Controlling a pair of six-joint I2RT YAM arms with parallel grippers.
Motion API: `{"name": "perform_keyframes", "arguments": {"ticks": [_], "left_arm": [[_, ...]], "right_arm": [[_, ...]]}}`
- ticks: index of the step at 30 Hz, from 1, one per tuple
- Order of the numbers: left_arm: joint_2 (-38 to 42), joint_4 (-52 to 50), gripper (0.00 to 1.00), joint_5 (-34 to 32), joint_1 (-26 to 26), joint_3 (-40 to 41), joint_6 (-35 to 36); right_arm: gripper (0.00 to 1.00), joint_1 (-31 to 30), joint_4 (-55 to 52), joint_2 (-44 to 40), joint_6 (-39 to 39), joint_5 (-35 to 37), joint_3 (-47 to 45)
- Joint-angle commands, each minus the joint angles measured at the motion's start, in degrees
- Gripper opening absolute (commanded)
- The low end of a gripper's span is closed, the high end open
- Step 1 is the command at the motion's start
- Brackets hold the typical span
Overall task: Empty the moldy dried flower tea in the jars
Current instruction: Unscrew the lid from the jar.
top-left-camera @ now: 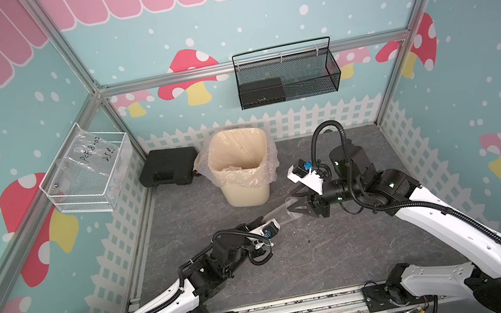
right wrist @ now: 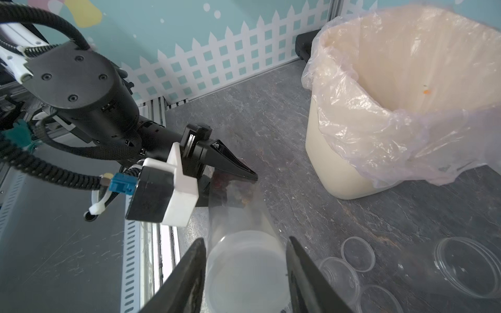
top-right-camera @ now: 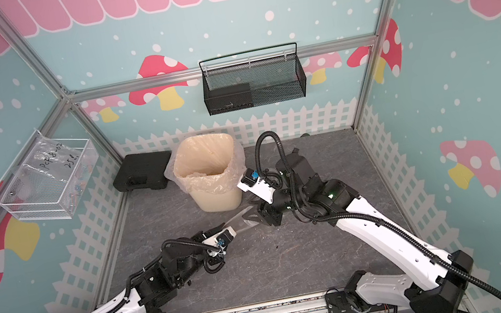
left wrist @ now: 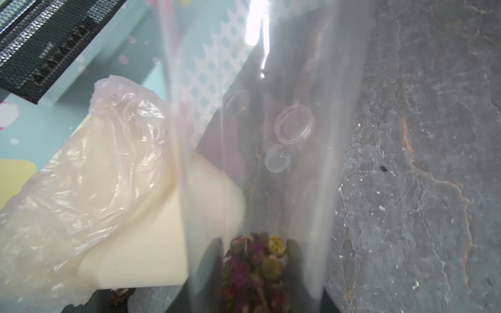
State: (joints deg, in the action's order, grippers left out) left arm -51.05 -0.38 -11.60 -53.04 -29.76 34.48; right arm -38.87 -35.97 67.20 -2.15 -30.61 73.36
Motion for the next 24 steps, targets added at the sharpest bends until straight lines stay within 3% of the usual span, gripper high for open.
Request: {"name": "perform_keyframes", "arguments": {"ticks": [1, 4, 7, 9, 11, 19, 21, 24], "left_arm": [[0.8, 1.7, 0.00, 2.0, -0.3, -1.8, -0.2], [1.1, 1.8, 0.00, 2.2, -0.3, -1.7, -0.4], [1.3, 2.0, 0.00, 2.1, -0.3, -1.5, -0.4], [1.5, 2.3, 0.00, 2.0, -0.3, -1.4, -0.8], [1.7, 2.6, 0.00, 2.2, -0.3, -1.3, -1.0], [1.9, 3.0, 0.00, 2.9, -0.3, -1.5, -0.8], [1.7, 3.0, 0.00, 3.4, -0.3, -1.5, -1.0], [1.6, 2.7, 0.00, 3.9, -0.3, -1.9, -1.1]], "right_arm": [[0.40, 0.0, -3.0, 1.4, -2.7, -1.1, 0.5], [0.43, 0.0, -3.7, 1.8, -3.3, -0.2, 0.7], [0.62, 0.0, -3.5, 1.4, -3.3, 2.8, 1.0], [0.83, 0.0, -3.4, 0.6, -2.9, 4.0, 0.8], [0.90, 0.0, -3.6, -0.3, -2.1, 5.7, 0.2], [0.96, 0.1, -3.6, 2.1, -0.1, 2.8, -0.9], [0.91, 0.1, -3.0, 2.7, -0.2, 0.3, -0.6], [0.75, 0.1, -2.7, 3.4, -0.4, -2.1, -0.5]]}}
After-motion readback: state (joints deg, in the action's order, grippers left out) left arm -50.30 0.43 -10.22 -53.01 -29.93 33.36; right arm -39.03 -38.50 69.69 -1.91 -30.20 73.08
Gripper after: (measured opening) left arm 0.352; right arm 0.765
